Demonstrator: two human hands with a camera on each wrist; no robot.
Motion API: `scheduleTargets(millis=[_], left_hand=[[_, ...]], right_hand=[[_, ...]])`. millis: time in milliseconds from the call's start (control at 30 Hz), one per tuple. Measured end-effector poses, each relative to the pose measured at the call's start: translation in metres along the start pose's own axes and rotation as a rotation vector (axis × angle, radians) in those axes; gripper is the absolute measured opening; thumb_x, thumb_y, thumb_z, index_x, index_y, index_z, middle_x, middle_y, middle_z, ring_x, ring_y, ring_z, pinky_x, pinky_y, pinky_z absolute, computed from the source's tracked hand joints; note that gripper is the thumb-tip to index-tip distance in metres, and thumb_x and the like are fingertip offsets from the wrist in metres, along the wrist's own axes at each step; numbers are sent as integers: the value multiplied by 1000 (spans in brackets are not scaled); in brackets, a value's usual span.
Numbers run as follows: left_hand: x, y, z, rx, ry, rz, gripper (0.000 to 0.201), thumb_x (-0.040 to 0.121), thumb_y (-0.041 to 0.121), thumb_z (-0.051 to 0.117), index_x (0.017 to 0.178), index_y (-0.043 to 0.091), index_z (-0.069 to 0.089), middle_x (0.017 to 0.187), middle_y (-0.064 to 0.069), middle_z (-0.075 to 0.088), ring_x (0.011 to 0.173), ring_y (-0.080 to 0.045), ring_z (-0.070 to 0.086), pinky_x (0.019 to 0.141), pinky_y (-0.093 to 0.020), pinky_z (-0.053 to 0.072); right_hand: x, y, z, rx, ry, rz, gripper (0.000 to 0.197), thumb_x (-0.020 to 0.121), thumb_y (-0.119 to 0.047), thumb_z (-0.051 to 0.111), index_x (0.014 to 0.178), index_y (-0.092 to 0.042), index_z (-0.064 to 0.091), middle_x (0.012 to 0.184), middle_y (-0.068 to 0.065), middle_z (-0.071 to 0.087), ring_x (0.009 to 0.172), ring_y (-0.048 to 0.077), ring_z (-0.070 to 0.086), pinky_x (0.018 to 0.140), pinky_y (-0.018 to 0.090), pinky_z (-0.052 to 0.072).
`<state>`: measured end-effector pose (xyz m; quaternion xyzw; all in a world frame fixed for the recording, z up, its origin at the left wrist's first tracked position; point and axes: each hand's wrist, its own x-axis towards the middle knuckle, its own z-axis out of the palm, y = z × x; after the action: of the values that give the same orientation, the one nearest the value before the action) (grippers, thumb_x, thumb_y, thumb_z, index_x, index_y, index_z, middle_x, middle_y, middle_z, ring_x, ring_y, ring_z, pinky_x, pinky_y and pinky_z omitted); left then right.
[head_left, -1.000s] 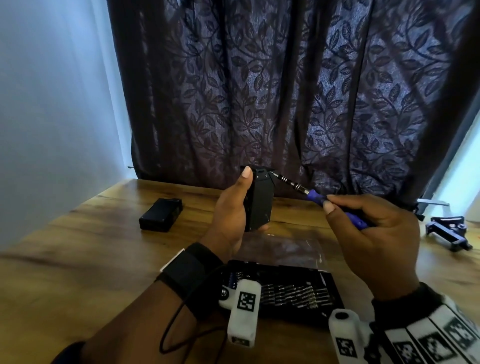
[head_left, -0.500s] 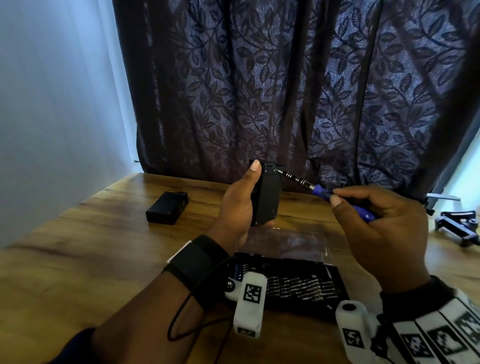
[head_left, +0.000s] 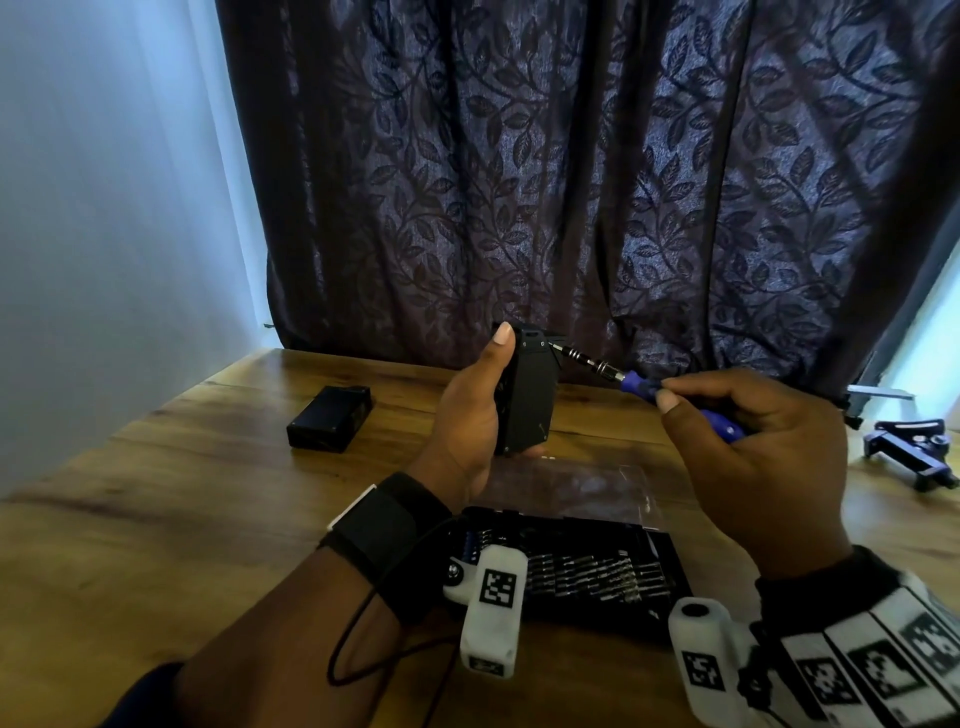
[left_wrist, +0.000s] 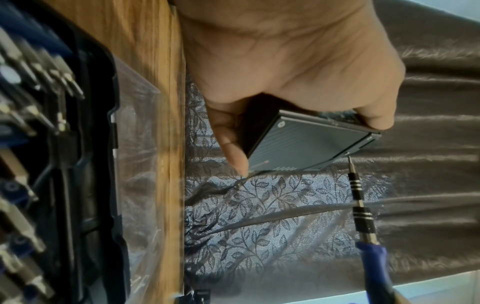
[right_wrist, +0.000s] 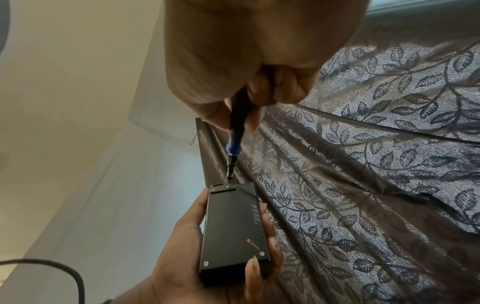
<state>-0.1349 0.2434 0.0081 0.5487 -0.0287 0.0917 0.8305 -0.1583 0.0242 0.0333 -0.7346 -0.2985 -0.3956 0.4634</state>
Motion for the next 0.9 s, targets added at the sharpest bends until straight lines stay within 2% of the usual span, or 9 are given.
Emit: scheduleTargets(millis=[167,367,500,733,900], left_hand=[[-2,2,2,5,-6,-18,77,79,79,60,105,9,79,95,-22,69,74,-32,66,62,-40,57],[-4,4,3,2,-4,-27,74,72,82,64,99,15,81,96,-22,70,79,-35,65,61,-40,57],[-3,3,3,-7,-3,-37,78,77,82,65,104,10,79,96,-22,70,76,-33,66,61,-40,58],[-5,4,5,-18,-15,-43,76,70,77,63,102,10,80,95,-23,69,74,-33,66,56,-38,57],[-4,2,4,-32,-20,-49,76,77,80,63,103,10,79,96,-24,67,73,-33,65,54,-36,57]], right_hand=[[1,2,0,-1,-9,-4,17,87,-6,77,91,-22,74,76,-13,70,70,9,66,57,8,44],[1,4,0,13,-13,18,15,87,-6,77,91,-21,75,77,-12,70,70,9,67,58,8,45],[1,4,1,14,-8,16,17,86,-6,77,91,-22,74,78,-14,69,70,7,66,58,8,45],[1,5,1,28,1,17,17,86,-7,77,92,-22,75,79,-13,71,71,6,67,61,8,47],[1,4,1,28,0,12,16,87,-8,77,92,-22,75,78,-13,71,71,8,68,59,10,47]])
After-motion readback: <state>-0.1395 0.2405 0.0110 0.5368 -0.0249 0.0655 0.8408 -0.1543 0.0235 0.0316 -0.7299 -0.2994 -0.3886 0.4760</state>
